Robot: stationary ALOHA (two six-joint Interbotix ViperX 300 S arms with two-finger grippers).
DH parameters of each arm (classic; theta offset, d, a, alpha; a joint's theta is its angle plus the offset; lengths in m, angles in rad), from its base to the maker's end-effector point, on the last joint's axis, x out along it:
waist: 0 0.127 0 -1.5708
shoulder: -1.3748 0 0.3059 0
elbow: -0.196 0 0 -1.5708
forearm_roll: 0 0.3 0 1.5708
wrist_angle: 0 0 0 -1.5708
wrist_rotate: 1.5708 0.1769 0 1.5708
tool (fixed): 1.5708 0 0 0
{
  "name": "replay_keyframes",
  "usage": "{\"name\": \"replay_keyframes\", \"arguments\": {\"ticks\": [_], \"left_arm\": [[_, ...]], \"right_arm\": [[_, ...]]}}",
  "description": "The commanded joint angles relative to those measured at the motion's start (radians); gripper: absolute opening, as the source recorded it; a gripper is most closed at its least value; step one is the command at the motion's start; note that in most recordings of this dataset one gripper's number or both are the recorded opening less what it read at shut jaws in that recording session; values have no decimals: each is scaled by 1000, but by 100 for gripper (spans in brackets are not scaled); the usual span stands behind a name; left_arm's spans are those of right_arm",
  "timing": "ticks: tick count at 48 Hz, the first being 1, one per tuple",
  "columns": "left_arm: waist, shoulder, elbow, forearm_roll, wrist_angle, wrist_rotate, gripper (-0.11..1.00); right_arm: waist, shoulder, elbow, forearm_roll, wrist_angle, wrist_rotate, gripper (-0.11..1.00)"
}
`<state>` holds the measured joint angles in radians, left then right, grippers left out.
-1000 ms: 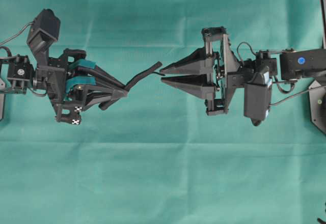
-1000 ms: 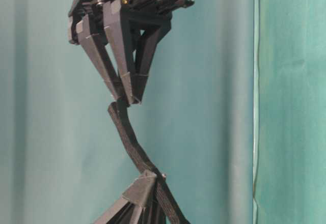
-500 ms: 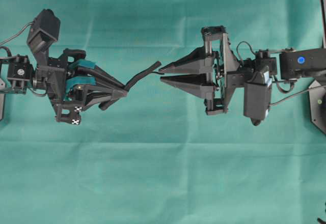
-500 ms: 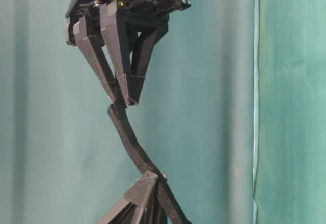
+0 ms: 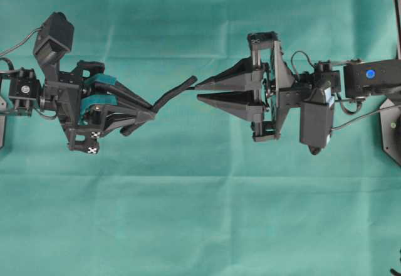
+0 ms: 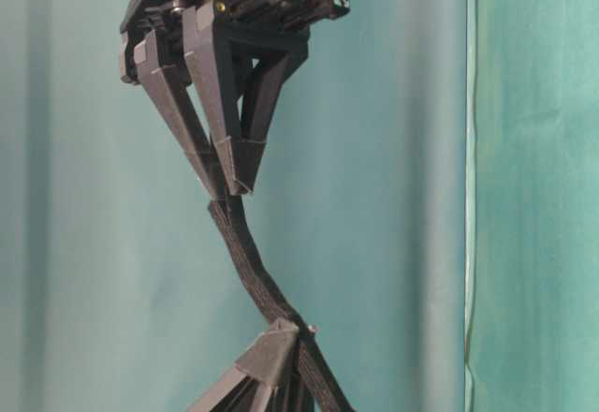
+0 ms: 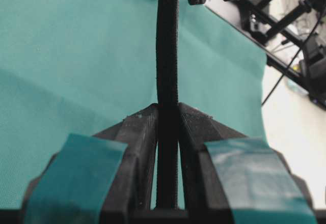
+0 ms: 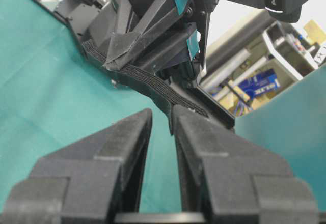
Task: Peel off the Velcro with your right arm.
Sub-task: 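Close the right gripper on the strip's free end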
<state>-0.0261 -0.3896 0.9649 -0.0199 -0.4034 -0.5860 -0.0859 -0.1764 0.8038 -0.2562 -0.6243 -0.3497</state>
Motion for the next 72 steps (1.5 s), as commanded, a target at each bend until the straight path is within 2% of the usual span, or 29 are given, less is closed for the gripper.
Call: {"name": "replay_keyframes", "arguments": {"ticks": [1, 33, 45, 72], "left_arm": [[3, -6, -15, -2, -9, 2, 10], [5, -6, -17, -2, -12, 2, 10], [-3, -6, -17, -2, -18, 2, 10], [-3, -6, -18, -2, -20, 2, 10]], "right_arm": [[0, -6, -21, 3, -5, 3, -4], [-15, 9, -26, 3, -9, 3, -4], [-21, 9, -26, 2, -9, 3, -9], [-21, 11, -21, 3, -5, 3, -9]]}}
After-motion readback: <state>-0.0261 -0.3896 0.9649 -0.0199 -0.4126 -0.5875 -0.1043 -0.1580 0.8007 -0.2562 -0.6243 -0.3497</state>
